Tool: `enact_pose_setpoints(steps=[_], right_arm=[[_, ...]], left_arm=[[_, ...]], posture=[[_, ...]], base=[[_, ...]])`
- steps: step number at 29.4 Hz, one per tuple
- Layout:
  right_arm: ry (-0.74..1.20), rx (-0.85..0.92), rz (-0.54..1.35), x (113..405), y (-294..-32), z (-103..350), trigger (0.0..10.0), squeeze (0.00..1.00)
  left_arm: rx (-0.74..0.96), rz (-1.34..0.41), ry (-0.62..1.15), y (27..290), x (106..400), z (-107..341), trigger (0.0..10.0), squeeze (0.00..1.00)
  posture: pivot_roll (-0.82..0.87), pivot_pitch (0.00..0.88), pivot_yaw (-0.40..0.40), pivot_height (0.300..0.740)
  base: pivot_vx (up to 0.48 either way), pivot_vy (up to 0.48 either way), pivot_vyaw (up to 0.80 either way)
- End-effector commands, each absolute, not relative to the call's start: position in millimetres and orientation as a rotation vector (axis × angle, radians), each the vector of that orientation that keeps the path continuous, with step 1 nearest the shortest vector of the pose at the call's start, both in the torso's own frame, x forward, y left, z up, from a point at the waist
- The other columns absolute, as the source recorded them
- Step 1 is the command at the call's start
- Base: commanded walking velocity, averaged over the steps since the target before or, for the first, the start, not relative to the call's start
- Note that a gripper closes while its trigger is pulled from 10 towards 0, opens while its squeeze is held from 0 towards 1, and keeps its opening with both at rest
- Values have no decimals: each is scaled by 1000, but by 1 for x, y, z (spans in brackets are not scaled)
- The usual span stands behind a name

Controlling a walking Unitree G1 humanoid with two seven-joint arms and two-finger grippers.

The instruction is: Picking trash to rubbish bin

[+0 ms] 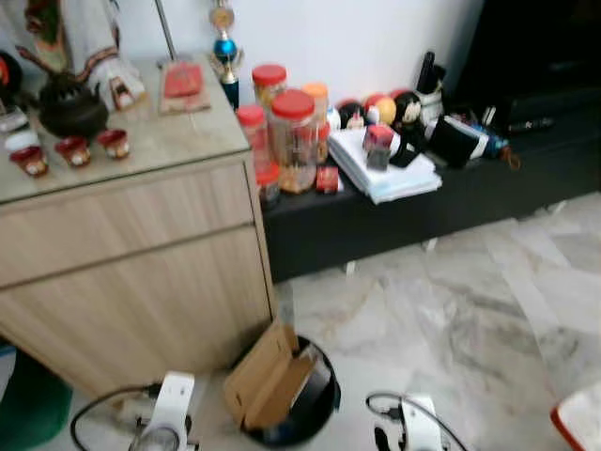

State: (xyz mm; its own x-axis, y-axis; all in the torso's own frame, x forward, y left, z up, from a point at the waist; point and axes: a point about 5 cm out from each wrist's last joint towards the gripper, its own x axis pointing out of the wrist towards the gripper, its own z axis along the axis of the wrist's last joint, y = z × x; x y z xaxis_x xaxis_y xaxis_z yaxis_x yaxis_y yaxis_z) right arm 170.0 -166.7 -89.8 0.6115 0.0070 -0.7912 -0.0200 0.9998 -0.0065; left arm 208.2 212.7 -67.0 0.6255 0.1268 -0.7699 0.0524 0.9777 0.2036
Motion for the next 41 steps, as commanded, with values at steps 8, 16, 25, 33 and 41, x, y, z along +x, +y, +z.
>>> enact_pose_setpoints(steps=[8,16,25,33,41], right_arm=[[922,-8,-2,168,-169,-91,10000,0],[915,-11,-4,168,-170,-90,10000,0],[872,-26,18,179,-168,-85,10000,0],[726,-55,82,216,-159,-64,10000,0],[470,-59,154,272,-142,-20,10000,0]], left_arm=[[206,56,914,215,201,-70,10000,0],[200,58,909,214,201,-70,10000,0],[258,32,882,209,210,-67,10000,0],[249,-112,630,174,261,-33,10000,0],[218,-207,454,141,300,2,10000,0]], posture=[[-93,0,45,740],[-93,0,37,740],[-88,14,25,740],[-83,15,21,740],[-87,13,25,740]], base=[[-394,0,0],[-387,0,0],[-274,0,0],[0,0,0],[0,0,0]])
